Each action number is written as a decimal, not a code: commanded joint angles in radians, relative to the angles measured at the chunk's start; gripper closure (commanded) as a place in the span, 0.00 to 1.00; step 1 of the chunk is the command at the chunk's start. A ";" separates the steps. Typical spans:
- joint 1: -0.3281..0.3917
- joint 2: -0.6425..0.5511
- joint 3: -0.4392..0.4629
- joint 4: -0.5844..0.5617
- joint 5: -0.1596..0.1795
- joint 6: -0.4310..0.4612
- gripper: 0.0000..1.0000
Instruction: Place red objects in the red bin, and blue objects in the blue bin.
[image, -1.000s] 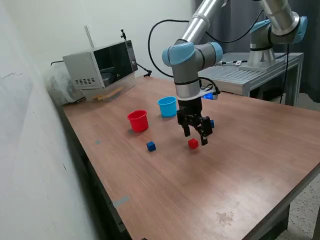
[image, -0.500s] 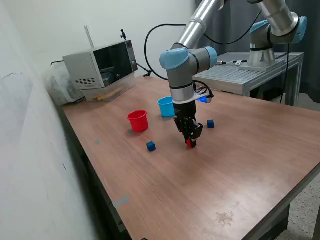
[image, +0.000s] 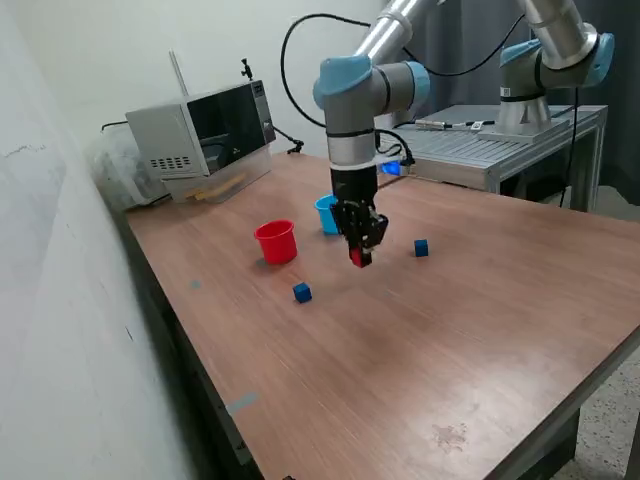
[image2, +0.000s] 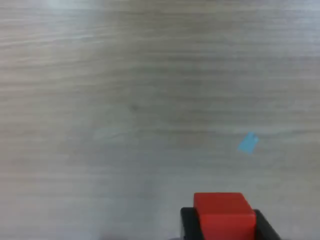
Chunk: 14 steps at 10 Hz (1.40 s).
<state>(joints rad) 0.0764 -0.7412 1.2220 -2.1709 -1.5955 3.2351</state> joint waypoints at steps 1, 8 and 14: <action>-0.062 -0.085 -0.003 0.037 -0.018 -0.011 1.00; -0.276 -0.051 -0.117 0.102 -0.035 -0.115 1.00; -0.306 0.039 -0.155 0.098 -0.027 -0.120 1.00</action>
<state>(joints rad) -0.2212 -0.7138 1.0575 -2.0722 -1.6232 3.1184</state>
